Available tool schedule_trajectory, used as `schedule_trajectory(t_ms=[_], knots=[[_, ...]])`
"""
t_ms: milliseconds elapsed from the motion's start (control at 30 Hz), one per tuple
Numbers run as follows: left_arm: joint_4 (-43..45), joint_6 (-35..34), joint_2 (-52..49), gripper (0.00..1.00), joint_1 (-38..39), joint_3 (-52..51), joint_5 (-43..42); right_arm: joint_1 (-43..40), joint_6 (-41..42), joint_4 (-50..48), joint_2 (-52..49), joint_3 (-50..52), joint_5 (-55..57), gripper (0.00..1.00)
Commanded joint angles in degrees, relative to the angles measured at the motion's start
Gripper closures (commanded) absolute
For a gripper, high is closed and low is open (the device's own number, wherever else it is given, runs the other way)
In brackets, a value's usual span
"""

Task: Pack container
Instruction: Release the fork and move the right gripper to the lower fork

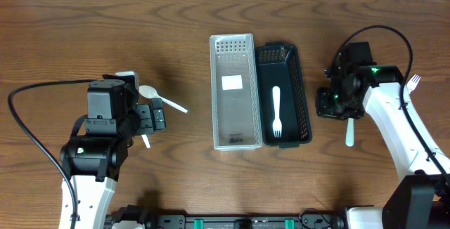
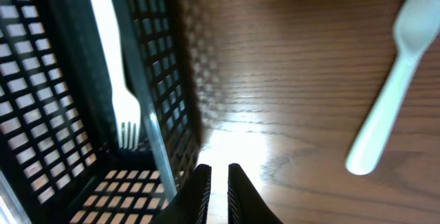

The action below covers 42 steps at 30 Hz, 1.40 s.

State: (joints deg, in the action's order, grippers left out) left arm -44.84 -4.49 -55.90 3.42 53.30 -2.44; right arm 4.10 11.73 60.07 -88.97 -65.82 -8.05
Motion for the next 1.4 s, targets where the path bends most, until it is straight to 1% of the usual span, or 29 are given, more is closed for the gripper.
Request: schedule_trajectory(t_ms=[0, 300, 633, 867, 967, 1100, 1200, 1233, 1267, 1300, 1367], knots=[[-0.2, 0.3, -0.2, 0.02, -0.2, 1.0, 0.0, 0.8, 1.1, -0.5, -1.7, 0.9, 2.5, 0.88], [-0.1, 0.3, -0.2, 0.02, -0.2, 1.0, 0.0, 1.0, 0.6, -2.2, -5.4, 2.6, 1.3, 0.89], [-0.1, 0.3, -0.2, 0.02, -0.2, 1.0, 0.0, 3.4, -6.7, -2.9, -5.4, 2.6, -10.4, 0.88], [-0.1, 0.3, -0.2, 0.02, -0.2, 1.0, 0.0, 3.4, -6.7, -3.0, -5.4, 2.6, -10.4, 0.87], [-0.1, 0.3, -0.2, 0.02, -0.2, 1.0, 0.0, 3.4, -5.7, -3.8, -5.4, 2.6, -8.4, 0.87], [-0.1, 0.3, -0.2, 0.02, -0.2, 1.0, 0.0, 2.5, -1.0, -5.2, -5.4, 2.2, 1.4, 0.84], [-0.1, 0.3, -0.2, 0.02, -0.2, 1.0, 0.0, 0.8, 1.2, -4.8, -5.4, -0.3, 9.4, 0.82], [-0.1, 0.3, -0.2, 0.02, -0.2, 1.0, 0.0, 0.0, 1.3, -4.2, -5.3, -2.1, 10.8, 0.76], [-0.1, 0.3, -0.2, 0.02, -0.2, 1.0, 0.0, -0.8, 1.3, -3.5, -5.2, -4.2, 11.8, 0.66], [-0.1, 0.3, -0.2, 0.02, -0.2, 1.0, 0.0, -1.4, 1.3, -2.8, -5.2, -5.8, 12.5, 0.58], [-0.2, 0.3, -0.2, 0.02, -0.2, 1.0, 0.0, -3.2, 1.3, -1.3, -5.2, -10.3, 13.2, 0.35]])
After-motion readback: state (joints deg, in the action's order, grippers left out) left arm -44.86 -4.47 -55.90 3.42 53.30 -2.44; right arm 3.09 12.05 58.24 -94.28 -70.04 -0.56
